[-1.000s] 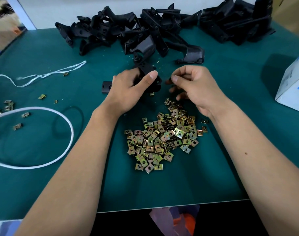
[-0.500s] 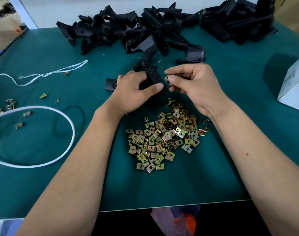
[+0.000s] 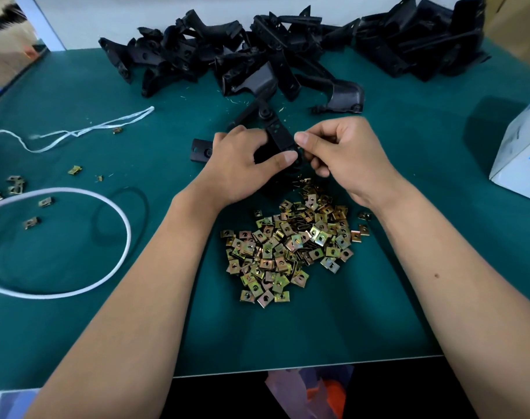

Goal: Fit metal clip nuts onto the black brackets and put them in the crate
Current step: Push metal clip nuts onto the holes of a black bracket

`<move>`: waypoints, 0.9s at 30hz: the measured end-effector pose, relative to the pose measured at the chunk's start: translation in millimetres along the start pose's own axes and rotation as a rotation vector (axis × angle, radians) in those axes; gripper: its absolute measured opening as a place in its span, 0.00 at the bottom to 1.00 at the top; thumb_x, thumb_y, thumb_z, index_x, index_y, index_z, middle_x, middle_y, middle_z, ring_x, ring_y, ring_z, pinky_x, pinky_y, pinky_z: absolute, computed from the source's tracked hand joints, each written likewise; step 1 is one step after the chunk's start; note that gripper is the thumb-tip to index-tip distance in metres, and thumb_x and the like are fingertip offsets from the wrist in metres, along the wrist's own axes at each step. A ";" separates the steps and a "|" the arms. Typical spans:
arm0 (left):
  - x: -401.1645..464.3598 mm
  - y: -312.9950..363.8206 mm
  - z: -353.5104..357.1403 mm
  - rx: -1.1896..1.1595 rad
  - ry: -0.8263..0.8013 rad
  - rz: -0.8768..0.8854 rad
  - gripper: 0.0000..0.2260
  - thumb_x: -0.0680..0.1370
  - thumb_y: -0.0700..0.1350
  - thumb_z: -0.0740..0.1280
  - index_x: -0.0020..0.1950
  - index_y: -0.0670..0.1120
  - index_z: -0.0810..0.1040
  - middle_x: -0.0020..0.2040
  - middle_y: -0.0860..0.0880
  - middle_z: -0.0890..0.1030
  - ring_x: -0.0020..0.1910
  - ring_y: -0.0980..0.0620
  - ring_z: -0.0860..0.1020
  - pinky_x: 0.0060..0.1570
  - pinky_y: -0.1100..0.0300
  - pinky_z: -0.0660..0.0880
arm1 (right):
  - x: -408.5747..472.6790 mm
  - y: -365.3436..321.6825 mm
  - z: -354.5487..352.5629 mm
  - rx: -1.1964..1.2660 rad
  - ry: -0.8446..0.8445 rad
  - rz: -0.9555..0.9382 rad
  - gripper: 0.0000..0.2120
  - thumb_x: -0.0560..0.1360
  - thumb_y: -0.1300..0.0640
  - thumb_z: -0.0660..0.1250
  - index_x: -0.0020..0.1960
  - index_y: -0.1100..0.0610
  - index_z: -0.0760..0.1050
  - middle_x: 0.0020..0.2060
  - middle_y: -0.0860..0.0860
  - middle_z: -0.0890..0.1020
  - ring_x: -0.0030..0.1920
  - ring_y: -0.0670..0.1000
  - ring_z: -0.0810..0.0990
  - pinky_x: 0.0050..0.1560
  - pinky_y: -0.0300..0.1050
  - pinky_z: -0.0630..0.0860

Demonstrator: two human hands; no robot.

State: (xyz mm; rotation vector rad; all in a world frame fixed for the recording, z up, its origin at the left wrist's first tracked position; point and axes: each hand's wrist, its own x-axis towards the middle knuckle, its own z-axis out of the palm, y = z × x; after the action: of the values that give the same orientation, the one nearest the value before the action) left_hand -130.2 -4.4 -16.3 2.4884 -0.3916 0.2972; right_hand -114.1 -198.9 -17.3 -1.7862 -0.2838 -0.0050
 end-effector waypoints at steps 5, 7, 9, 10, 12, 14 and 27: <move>-0.7 0.0 1.8 -0.002 -0.009 -0.003 0.15 0.82 0.59 0.65 0.39 0.54 0.72 0.36 0.56 0.74 0.46 0.50 0.73 0.66 0.41 0.66 | -0.1 1.6 -1.7 0.007 0.014 0.018 0.08 0.80 0.55 0.71 0.44 0.55 0.83 0.29 0.45 0.79 0.31 0.43 0.76 0.29 0.34 0.71; -1.1 0.2 1.3 -0.009 0.010 -0.010 0.17 0.82 0.59 0.66 0.35 0.57 0.67 0.34 0.58 0.72 0.45 0.50 0.71 0.66 0.41 0.66 | -0.2 1.5 -2.2 0.014 0.016 0.014 0.08 0.81 0.55 0.71 0.44 0.54 0.83 0.29 0.45 0.79 0.31 0.43 0.76 0.30 0.33 0.71; -0.6 -0.6 1.6 -0.003 0.014 -0.012 0.18 0.82 0.59 0.66 0.35 0.56 0.66 0.34 0.58 0.71 0.45 0.50 0.71 0.66 0.41 0.66 | 0.0 1.3 -2.0 0.011 0.005 0.010 0.08 0.80 0.54 0.71 0.43 0.54 0.83 0.29 0.45 0.80 0.31 0.43 0.76 0.30 0.33 0.71; 0.0 -1.6 2.6 0.005 0.010 -0.010 0.19 0.82 0.60 0.65 0.35 0.55 0.66 0.34 0.57 0.71 0.45 0.50 0.71 0.66 0.41 0.66 | 0.3 1.3 -2.3 0.005 0.002 0.009 0.08 0.80 0.54 0.71 0.43 0.53 0.83 0.29 0.45 0.80 0.31 0.43 0.76 0.30 0.33 0.71; 1.0 -4.4 4.4 0.023 0.016 -0.001 0.17 0.81 0.61 0.65 0.37 0.53 0.71 0.37 0.56 0.74 0.48 0.49 0.73 0.67 0.44 0.64 | 1.0 1.3 -2.8 -0.005 -0.001 0.006 0.08 0.80 0.54 0.72 0.42 0.53 0.83 0.29 0.45 0.80 0.31 0.42 0.76 0.29 0.33 0.71; 1.8 -7.1 6.4 0.043 0.018 0.004 0.20 0.81 0.62 0.64 0.44 0.46 0.78 0.42 0.52 0.79 0.53 0.48 0.74 0.66 0.48 0.62 | 2.0 2.1 -3.4 -0.014 -0.003 0.008 0.08 0.79 0.53 0.72 0.42 0.53 0.83 0.29 0.45 0.80 0.31 0.43 0.75 0.29 0.33 0.71; 3.0 -8.0 7.0 0.198 -0.021 0.045 0.41 0.70 0.75 0.48 0.58 0.44 0.80 0.49 0.49 0.81 0.55 0.48 0.74 0.61 0.52 0.61 | 1.8 1.2 -6.4 -0.137 -0.008 -0.053 0.08 0.78 0.52 0.73 0.42 0.52 0.83 0.28 0.45 0.80 0.30 0.42 0.75 0.32 0.34 0.74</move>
State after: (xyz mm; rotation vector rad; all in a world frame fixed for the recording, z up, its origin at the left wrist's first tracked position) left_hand -123.9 -2.9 -25.2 2.6807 -0.4461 0.3424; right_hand -111.1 -204.9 -16.7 -1.9147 -0.3436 -0.0563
